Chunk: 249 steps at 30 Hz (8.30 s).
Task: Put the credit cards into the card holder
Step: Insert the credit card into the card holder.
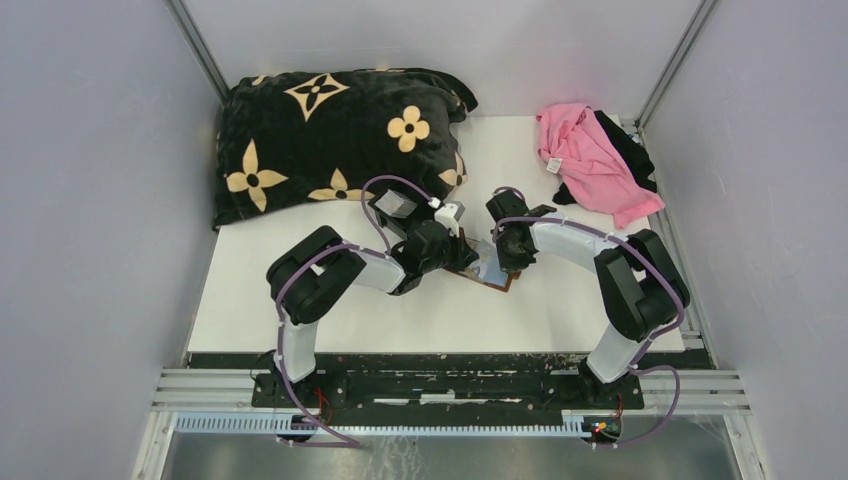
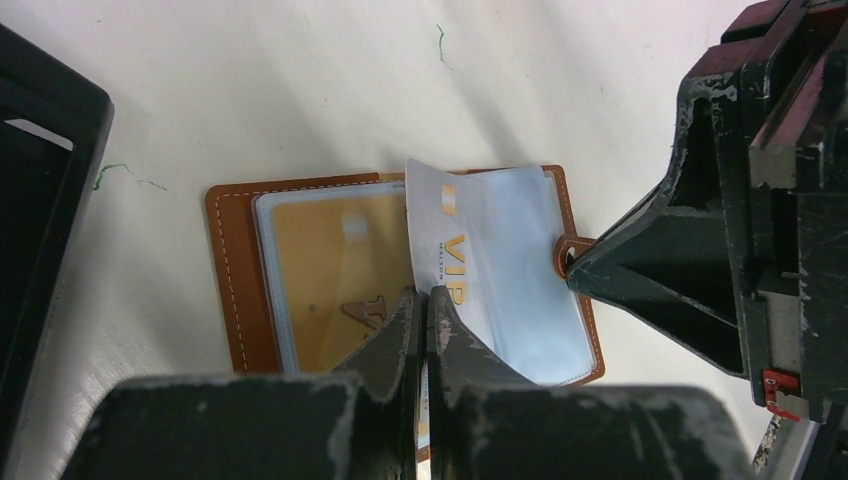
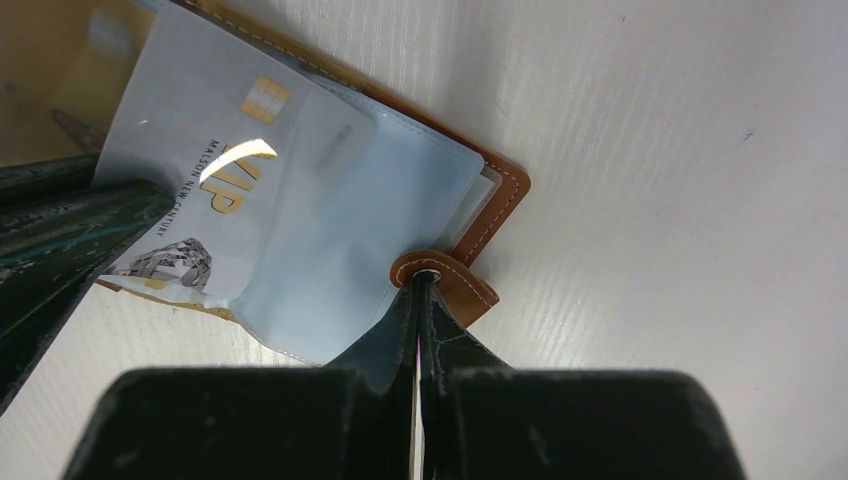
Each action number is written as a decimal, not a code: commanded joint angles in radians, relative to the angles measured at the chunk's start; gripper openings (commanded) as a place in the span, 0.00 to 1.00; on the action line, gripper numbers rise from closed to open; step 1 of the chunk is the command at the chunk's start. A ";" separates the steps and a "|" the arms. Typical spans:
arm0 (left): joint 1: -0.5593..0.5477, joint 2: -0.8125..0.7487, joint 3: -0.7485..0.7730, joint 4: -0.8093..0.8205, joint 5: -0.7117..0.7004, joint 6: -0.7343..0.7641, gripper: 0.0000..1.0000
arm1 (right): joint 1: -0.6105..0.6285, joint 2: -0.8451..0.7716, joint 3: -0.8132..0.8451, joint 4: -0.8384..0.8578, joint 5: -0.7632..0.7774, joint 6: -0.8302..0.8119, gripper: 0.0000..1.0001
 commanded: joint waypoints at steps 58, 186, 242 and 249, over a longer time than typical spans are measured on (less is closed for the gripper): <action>-0.109 0.135 -0.073 0.049 0.118 -0.362 0.20 | 0.010 0.079 -0.050 0.090 -0.084 0.033 0.01; -0.240 -0.017 0.248 -0.608 -0.482 -0.085 0.03 | 0.011 0.008 -0.024 0.066 -0.081 0.034 0.14; -0.242 -0.126 0.265 -0.866 -0.712 -0.140 0.08 | 0.011 -0.010 -0.009 0.051 -0.062 0.024 0.16; -0.226 -0.248 0.327 -0.920 -0.786 -0.125 0.27 | 0.011 -0.049 0.070 0.014 -0.054 0.015 0.33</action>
